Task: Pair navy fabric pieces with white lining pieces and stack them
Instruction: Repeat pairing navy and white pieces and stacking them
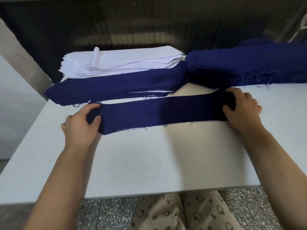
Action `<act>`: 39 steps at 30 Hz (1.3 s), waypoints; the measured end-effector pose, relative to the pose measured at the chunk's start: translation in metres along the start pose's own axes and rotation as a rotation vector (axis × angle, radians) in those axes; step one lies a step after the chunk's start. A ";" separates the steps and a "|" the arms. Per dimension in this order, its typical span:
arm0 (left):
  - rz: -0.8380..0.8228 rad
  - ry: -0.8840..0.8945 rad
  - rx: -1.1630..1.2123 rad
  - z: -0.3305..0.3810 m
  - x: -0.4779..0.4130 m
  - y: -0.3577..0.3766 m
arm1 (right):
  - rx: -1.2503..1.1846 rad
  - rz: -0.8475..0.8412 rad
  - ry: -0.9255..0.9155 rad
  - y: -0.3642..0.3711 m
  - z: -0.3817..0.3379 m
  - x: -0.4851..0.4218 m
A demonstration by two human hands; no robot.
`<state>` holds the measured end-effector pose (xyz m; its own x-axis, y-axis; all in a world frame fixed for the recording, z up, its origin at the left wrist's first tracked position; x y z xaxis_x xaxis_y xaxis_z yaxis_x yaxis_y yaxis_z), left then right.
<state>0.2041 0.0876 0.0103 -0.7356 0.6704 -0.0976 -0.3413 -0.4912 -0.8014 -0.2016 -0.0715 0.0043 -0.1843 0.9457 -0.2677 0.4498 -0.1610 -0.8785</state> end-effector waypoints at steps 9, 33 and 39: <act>-0.210 -0.009 0.250 0.006 0.008 0.004 | -0.181 0.114 -0.303 -0.007 -0.026 0.002; -0.011 -0.167 0.810 -0.012 -0.016 -0.016 | -0.277 0.437 -0.474 -0.026 -0.070 0.008; 0.029 -0.283 1.027 -0.017 -0.051 -0.013 | -0.420 0.435 -0.422 -0.010 -0.092 -0.019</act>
<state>0.2561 0.0686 0.0154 -0.8156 0.5621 0.1376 -0.5543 -0.8271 0.0933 -0.1220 -0.0617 0.0542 -0.1953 0.6184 -0.7612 0.8402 -0.2947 -0.4551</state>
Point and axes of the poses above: each hand's wrist, its own x-axis away from the middle knuckle, its own y-axis out of the palm, z = x × y, the point moved 8 cm from there along -x, towards the middle knuckle, and after that the axes turned 11 degrees about -y, right-handed, at the moved point
